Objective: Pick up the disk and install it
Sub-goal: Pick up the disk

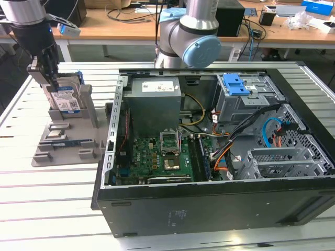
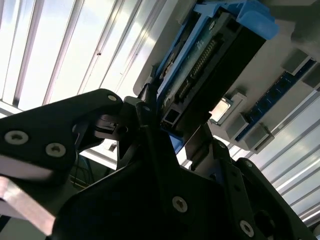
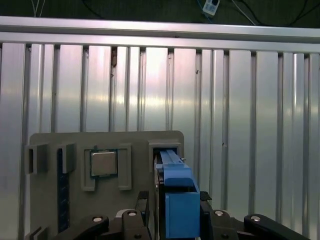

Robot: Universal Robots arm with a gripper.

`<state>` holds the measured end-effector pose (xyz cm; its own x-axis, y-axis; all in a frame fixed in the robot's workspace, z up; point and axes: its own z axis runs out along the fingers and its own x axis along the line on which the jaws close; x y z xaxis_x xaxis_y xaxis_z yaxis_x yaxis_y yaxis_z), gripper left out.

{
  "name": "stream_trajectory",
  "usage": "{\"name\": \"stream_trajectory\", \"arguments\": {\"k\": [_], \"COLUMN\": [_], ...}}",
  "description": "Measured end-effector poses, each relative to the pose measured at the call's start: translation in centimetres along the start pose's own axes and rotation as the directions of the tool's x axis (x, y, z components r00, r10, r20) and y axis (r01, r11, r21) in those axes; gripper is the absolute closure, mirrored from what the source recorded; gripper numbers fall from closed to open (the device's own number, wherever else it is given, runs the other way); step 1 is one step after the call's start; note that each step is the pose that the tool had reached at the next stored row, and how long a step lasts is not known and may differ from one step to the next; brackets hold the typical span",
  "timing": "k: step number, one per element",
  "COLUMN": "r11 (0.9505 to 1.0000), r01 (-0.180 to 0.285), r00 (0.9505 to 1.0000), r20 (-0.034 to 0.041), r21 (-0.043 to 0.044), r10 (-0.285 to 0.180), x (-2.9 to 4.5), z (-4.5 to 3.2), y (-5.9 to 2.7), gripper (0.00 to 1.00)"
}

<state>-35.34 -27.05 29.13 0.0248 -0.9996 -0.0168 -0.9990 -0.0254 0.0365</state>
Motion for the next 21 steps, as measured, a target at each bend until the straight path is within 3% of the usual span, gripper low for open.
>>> {"name": "stream_trajectory", "arguments": {"k": [6, 9, 21], "r11": [1.0, 1.0, 1.0], "r01": [0.0, 0.0, 0.0], "r00": [1.0, 1.0, 1.0], "r20": [0.0001, 0.0001, 0.0001], "r21": [0.0003, 0.0004, 0.0003], "r10": [0.0, 0.0, 0.0], "x": [0.0, 0.0, 0.0], "z": [0.04, 0.05, 0.09], "y": [0.0, -0.01, -0.01], "gripper": [0.52, 0.64, 0.64]}}
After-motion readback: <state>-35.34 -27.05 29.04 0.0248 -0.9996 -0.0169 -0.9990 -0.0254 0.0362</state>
